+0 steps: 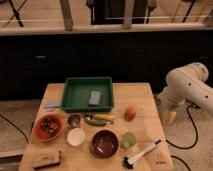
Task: Place apple in paper cup
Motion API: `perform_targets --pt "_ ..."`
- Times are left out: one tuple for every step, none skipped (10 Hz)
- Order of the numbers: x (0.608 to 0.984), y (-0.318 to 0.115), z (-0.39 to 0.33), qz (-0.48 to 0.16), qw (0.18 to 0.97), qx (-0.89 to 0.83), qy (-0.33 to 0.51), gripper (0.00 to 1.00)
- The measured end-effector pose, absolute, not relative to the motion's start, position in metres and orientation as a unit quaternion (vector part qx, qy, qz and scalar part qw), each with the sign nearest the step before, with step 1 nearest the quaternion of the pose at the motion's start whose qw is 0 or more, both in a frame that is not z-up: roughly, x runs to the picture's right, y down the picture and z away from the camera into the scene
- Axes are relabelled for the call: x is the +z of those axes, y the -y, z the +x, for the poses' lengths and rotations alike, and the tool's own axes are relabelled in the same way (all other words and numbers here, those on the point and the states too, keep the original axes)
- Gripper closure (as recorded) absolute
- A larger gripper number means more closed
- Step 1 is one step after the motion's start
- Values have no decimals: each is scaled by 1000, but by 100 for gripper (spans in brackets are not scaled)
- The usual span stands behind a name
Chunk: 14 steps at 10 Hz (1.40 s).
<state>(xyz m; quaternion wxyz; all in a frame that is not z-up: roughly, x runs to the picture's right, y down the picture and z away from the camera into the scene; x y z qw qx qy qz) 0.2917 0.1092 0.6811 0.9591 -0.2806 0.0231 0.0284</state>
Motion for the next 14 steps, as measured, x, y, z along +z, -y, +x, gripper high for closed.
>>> perform_targets --pt "681 -109 292 -281 959 28 -23 20" --pt "681 -109 292 -281 959 28 -23 20" --pt "681 -109 292 -281 959 28 -23 20" --pt "681 -109 292 -281 959 28 -23 20" --pt "681 -109 292 -281 959 28 -23 20" --pt "681 -109 292 -281 959 28 -23 20" --pt "681 -109 292 -281 959 28 -23 20" --pt "681 -109 292 -281 959 29 -23 20" --pt "681 -109 292 -281 959 28 -23 20" --pt "681 -110 292 -281 959 29 -23 20" --pt "682 -110 292 -281 959 28 -23 20" --pt "686 -112 289 -280 960 20 -26 20" --pt "698 -115 278 -278 960 1 -27 20" --pt "710 -119 266 -277 960 -15 -26 20"
